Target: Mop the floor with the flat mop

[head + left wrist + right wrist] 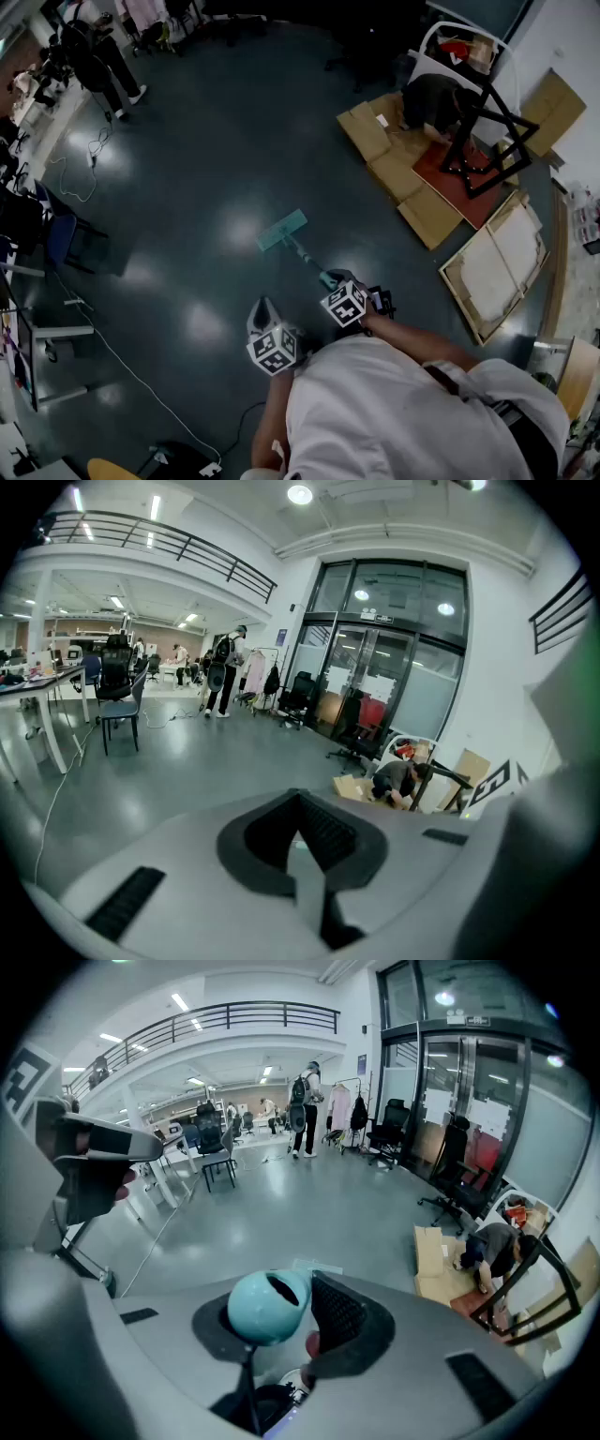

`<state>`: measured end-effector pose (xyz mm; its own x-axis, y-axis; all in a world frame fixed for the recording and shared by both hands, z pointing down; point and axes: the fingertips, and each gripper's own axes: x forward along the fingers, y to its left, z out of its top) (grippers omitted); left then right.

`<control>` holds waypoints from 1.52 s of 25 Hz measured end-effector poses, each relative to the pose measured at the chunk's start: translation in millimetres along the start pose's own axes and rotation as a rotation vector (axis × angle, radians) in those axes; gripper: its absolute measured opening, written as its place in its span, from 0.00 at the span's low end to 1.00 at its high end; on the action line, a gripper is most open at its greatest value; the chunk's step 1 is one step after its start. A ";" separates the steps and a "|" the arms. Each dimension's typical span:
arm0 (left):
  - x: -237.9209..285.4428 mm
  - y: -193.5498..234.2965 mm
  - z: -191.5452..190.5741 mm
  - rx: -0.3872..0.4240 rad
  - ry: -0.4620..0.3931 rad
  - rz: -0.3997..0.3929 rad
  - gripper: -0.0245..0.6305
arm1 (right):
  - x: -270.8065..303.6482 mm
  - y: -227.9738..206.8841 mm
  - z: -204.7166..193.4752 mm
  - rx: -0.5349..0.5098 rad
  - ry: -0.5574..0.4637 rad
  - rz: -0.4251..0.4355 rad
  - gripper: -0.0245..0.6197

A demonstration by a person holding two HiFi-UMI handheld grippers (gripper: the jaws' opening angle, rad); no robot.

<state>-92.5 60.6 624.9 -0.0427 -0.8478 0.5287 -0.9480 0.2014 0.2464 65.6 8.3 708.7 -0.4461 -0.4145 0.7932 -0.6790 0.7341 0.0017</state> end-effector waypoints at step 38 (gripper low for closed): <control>53.2 19.4 31.2 -0.058 -0.004 0.004 0.05 | 93.0 -13.2 61.2 -0.032 -0.032 -0.038 0.22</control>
<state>-123.0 4.1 632.5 -0.0476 -0.8490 0.5262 -0.9280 0.2324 0.2911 -2.7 -72.9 745.1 -0.4390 -0.4591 0.7723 -0.6772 0.7340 0.0515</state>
